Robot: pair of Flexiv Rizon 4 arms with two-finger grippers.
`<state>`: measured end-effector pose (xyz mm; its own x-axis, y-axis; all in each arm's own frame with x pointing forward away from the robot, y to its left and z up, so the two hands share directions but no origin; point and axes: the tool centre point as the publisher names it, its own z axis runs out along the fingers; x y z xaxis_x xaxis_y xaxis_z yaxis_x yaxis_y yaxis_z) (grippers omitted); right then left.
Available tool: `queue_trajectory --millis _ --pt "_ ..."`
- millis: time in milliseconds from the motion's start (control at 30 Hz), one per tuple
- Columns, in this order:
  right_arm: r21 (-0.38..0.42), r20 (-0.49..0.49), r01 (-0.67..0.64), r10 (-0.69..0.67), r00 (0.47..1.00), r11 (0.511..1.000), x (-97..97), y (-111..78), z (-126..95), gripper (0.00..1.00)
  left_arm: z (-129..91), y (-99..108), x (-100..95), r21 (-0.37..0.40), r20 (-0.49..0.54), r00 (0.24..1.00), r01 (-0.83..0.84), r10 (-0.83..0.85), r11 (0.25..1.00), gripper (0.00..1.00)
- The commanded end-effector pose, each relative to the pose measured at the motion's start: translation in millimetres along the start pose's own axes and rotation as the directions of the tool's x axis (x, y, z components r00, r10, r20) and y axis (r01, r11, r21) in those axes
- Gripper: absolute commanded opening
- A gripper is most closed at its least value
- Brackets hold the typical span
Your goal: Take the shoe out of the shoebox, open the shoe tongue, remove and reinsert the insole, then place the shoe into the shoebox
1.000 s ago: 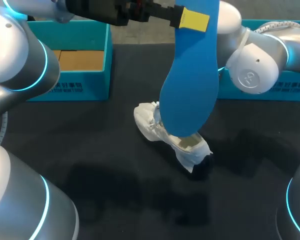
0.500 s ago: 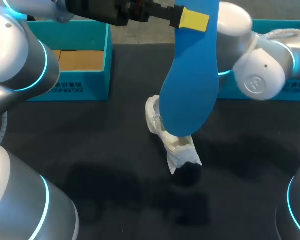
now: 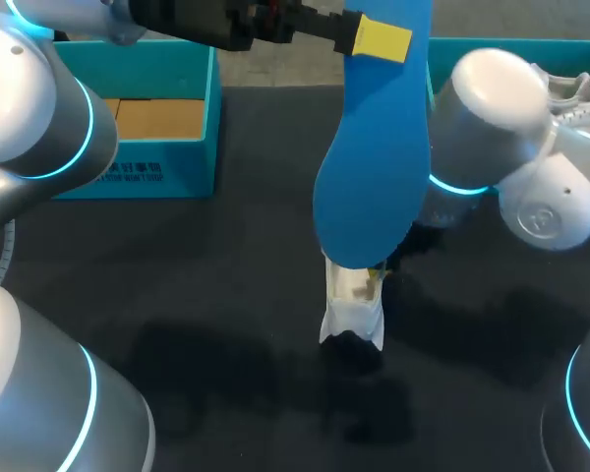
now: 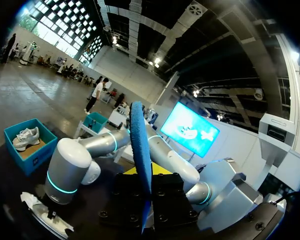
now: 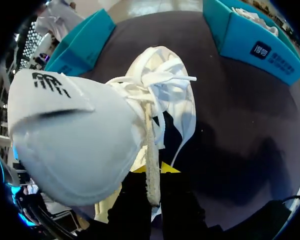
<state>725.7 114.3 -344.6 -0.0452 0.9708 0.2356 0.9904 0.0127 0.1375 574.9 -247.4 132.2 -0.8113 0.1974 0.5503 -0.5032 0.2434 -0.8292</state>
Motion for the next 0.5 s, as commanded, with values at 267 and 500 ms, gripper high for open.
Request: queue_trajectory --millis 267,500 --pt "0.007 -0.041 0.008 -0.007 0.999 1.000 -5.3 -0.6 20.3 0.00 0.8 0.0 -0.5 -0.001 0.000 1.000 0.000 0.000 1.000 0.00" --pt "0.038 -0.052 0.006 -0.004 0.999 0.999 -7.8 4.3 33.4 0.00 0.8 0.0 -0.5 -0.001 0.000 1.000 0.000 0.000 1.000 0.00"
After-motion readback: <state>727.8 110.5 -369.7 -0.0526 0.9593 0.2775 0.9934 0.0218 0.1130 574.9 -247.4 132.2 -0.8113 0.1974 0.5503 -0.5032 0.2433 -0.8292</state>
